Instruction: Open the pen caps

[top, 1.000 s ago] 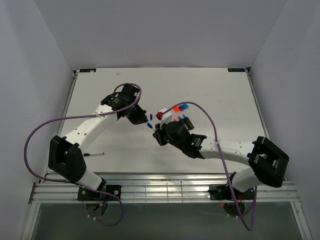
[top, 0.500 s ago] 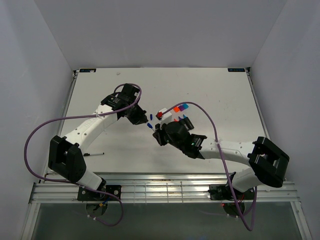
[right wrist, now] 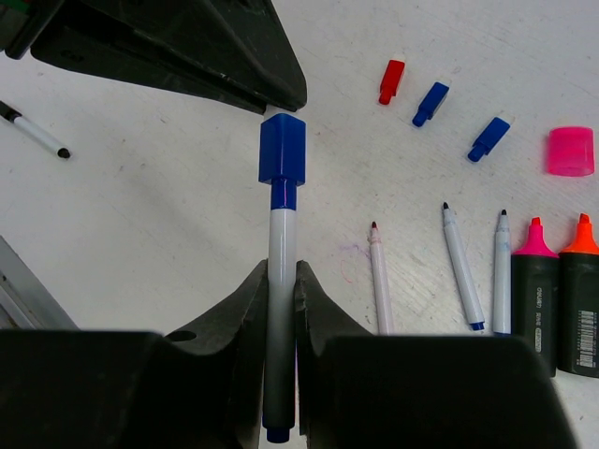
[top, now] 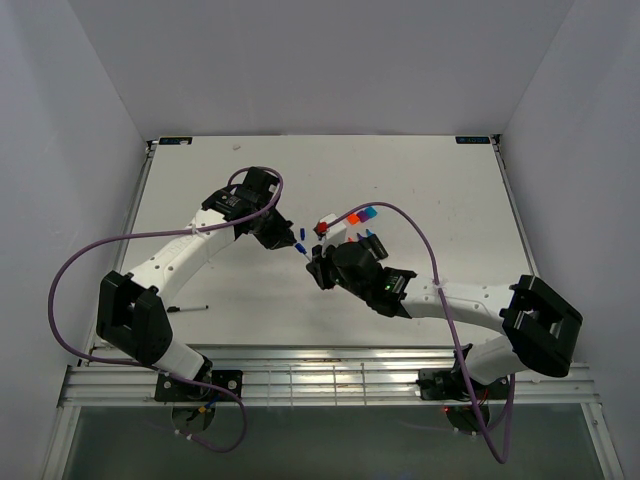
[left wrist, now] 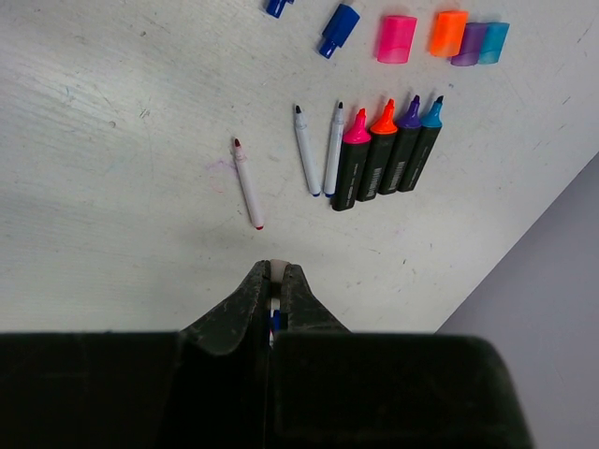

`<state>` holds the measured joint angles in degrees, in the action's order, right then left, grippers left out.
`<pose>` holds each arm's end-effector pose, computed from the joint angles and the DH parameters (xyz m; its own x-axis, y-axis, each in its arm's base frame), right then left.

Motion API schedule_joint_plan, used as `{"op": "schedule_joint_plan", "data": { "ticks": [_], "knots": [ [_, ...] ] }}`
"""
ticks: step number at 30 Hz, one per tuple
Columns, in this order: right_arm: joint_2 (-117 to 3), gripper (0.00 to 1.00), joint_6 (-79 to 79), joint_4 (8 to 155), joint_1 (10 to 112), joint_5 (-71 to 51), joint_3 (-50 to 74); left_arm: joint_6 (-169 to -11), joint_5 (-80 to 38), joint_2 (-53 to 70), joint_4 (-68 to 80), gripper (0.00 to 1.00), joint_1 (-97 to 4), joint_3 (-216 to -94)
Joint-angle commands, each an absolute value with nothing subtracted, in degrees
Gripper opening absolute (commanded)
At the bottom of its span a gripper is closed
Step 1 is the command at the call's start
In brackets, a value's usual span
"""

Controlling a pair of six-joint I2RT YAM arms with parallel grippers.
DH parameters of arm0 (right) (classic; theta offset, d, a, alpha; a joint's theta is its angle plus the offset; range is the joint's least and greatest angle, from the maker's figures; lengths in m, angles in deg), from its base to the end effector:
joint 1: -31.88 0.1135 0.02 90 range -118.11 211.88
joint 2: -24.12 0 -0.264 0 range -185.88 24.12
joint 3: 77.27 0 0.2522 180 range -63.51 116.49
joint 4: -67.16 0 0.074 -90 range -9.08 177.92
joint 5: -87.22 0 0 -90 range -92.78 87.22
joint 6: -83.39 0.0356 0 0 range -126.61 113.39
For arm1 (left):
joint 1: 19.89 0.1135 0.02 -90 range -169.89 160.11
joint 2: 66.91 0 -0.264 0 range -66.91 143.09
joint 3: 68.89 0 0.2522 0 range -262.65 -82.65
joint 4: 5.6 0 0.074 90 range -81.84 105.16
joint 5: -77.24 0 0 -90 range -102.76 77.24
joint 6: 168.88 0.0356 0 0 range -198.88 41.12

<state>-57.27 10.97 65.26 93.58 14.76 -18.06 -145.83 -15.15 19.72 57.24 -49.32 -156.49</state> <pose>0.1589 0.2725 0.2419 -0.3697 -0.0792 -0.9258 -0.6229 0.7604 0.1837 0.2678 -0.1528 0.2847 -0.7682 -0.6222 -0.1508 -0.5078 0.7357 -0.4482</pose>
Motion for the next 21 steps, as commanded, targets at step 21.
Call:
{"op": "schedule_joint_plan", "data": {
  "ticks": [21],
  "knots": [
    [-58.2,0.08,11.4,61.1,93.8,13.8,-15.3,-146.3,-17.5,15.0,51.8,0.00,-49.3,-153.5]
  ]
}}
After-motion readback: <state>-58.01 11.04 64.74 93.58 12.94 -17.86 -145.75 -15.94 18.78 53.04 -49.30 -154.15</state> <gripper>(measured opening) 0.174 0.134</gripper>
